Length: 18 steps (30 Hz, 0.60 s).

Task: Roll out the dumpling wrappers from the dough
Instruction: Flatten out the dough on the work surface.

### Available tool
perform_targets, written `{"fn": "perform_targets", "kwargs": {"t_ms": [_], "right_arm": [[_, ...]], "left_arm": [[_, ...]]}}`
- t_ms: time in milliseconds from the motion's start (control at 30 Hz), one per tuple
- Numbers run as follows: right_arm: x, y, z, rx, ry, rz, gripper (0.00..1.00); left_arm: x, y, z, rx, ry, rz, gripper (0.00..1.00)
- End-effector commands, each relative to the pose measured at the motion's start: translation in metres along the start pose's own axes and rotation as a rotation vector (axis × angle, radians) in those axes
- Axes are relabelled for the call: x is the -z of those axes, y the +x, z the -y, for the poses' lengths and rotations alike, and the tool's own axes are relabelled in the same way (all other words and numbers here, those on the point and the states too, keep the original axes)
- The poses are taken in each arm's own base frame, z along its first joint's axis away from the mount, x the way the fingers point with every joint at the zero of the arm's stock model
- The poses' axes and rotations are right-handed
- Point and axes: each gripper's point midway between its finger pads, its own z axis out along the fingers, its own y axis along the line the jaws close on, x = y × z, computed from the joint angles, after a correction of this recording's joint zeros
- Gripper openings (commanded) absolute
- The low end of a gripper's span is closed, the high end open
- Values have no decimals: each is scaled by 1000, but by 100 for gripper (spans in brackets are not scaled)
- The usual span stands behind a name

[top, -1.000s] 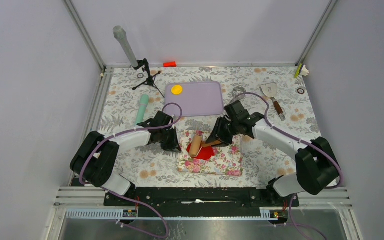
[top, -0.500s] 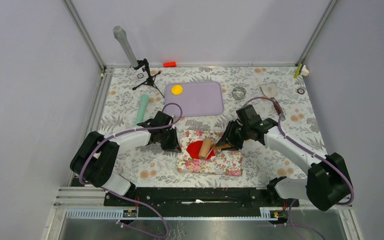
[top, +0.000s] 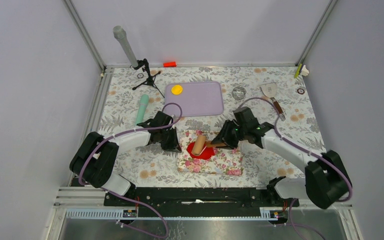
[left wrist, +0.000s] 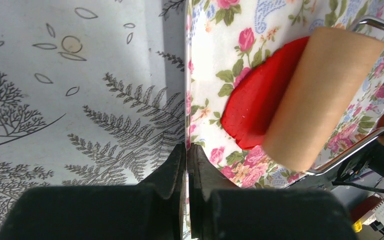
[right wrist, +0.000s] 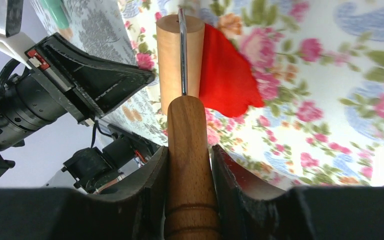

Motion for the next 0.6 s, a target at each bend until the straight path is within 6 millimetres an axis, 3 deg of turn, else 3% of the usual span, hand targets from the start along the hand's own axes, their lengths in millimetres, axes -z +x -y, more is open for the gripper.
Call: {"fn": "perform_targets", "kwargs": {"t_ms": [0,100,233,467,567], "right_arm": [[35,12,150,-99,523,63,0],[37,13,146,-99,511,52,0],[10,15,137,-133,455,-12,0],[-25,5,101,-51,432,-39,0],[-33,12,103,-49,442,-63,0]], "left_arm": [[11,-13,15,-21,60,55,0],[11,-14,17,-16,75,68,0],[11,-15,21,-21,93,70,0],[9,-9,18,-8,94,51,0],[9,-10,21,-11,100,51,0]]}}
